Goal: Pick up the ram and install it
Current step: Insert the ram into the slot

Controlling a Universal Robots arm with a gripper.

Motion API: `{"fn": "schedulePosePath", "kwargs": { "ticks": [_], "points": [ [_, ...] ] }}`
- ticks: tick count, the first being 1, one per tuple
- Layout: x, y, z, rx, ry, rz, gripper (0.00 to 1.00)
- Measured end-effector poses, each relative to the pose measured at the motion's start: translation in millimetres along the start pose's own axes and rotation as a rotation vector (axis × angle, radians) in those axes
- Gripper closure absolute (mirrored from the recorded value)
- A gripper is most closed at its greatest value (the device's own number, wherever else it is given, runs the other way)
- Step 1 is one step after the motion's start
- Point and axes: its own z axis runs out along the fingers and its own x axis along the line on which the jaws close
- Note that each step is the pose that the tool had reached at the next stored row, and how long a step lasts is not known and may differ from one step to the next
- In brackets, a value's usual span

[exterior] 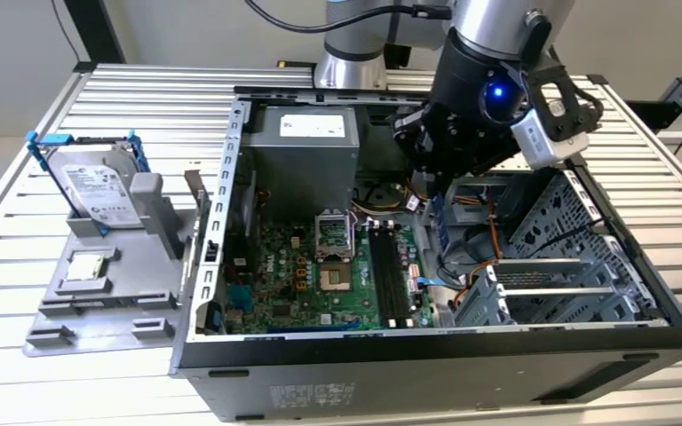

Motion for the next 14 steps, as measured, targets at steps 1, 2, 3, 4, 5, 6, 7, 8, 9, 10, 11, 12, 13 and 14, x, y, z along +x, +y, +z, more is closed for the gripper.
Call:
{"fn": "schedulePosePath", "kwargs": {
  "ticks": [1, 2, 3, 4, 5, 6, 7, 8, 9, 10, 11, 12, 13, 14],
  "points": [
    [1.3, -0.1, 1.9, -0.0001, -0.0001, 0.0, 1.0],
    [3.7, -0.4, 3.7, 0.0, 0.0, -0.003, 1.0],
    [4.3, -0.5, 5.5, 0.0, 0.0001, -0.01, 1.0],
    [4.3, -0.5, 7.4, 0.0, 0.0003, -0.021, 1.0],
    [4.4, -0.6, 9.3, 0.0001, 0.0007, -0.033, 1.0],
    [4.7, -0.7, 10.9, 0.0001, 0.0008, -0.041, 1.0],
    [5.4, -0.7, 12.8, 0.0002, 0.001, -0.049, 1.0],
    [6.4, -0.9, 14.7, 0.0001, 0.001, -0.051, 1.0],
    [6.5, -0.9, 16.5, 0.0002, 0.001, -0.05, 1.0],
    [7.0, -1.0, 18.4, 0.0001, 0.001, -0.049, 1.0],
    [7.7, -1.1, 20.2, 0.0002, 0.001, -0.048, 1.0],
    [8.1, -1.2, 21.9, 0.0002, 0.0009, -0.048, 1.0],
    [8.6, -1.2, 23.8, 0.0002, 0.0009, -0.047, 1.0],
    [9.0, -1.3, 25.6, 0.0003, 0.0009, -0.047, 1.0]
  ]
}}
